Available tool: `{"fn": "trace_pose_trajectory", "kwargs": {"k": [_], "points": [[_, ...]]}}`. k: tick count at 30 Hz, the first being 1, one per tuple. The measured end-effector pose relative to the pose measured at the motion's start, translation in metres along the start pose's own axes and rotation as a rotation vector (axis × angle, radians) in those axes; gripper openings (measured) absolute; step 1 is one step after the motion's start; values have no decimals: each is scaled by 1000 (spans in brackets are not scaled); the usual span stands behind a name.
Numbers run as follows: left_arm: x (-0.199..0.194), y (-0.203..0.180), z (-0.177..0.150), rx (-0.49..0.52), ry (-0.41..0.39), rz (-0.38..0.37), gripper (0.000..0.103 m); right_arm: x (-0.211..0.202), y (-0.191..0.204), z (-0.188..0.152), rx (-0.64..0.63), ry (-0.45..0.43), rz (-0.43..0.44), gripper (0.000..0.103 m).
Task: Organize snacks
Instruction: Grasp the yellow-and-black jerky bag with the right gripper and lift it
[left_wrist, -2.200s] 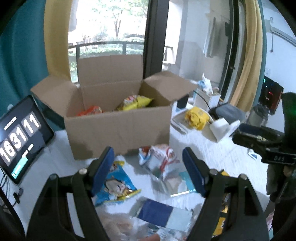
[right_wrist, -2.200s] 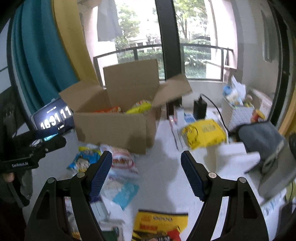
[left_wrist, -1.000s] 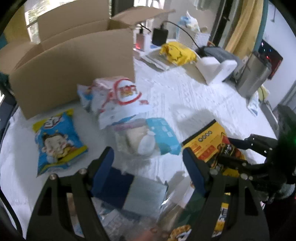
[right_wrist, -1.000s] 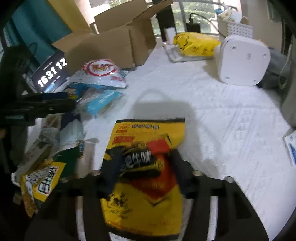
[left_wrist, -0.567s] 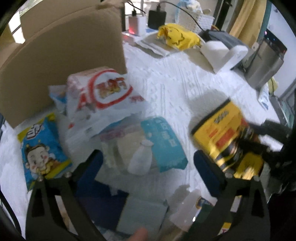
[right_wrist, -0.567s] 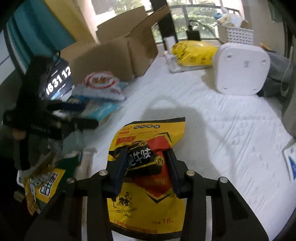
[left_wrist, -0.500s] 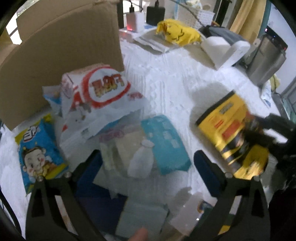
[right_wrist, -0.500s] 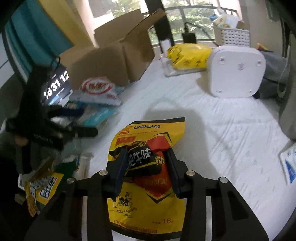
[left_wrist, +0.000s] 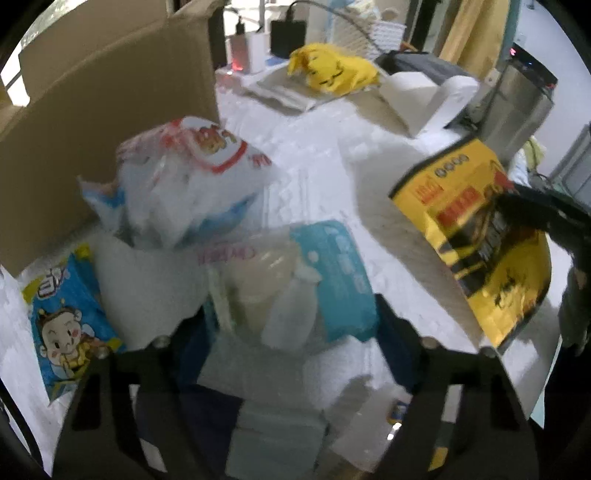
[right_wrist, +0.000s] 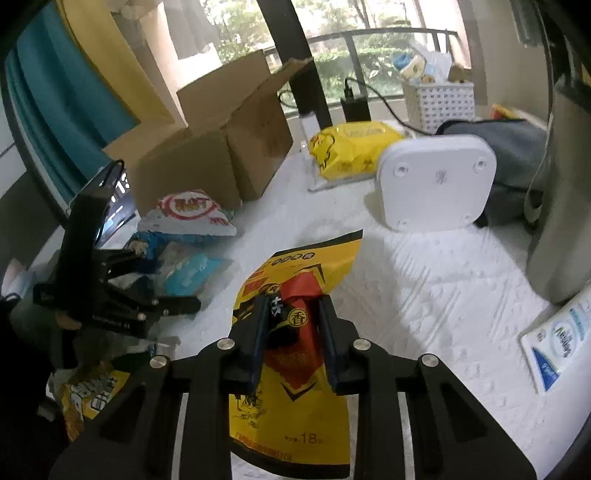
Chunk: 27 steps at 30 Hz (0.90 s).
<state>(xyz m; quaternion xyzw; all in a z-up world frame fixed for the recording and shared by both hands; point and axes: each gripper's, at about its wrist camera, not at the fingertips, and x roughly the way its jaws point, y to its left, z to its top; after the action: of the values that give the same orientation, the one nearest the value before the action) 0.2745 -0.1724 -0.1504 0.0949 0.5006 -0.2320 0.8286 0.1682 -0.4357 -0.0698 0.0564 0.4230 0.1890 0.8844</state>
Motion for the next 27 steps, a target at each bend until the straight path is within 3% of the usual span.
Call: {"fn": "trace_pose_trajectory", "kwargs": {"k": [14, 27], "points": [[-59, 0, -15, 32, -143, -42, 71, -25, 36, 24, -57, -71, -36, 26], [-115, 51, -28, -17, -283, -37, 71, -25, 87, 60, -134, -108, -44, 26]]}}
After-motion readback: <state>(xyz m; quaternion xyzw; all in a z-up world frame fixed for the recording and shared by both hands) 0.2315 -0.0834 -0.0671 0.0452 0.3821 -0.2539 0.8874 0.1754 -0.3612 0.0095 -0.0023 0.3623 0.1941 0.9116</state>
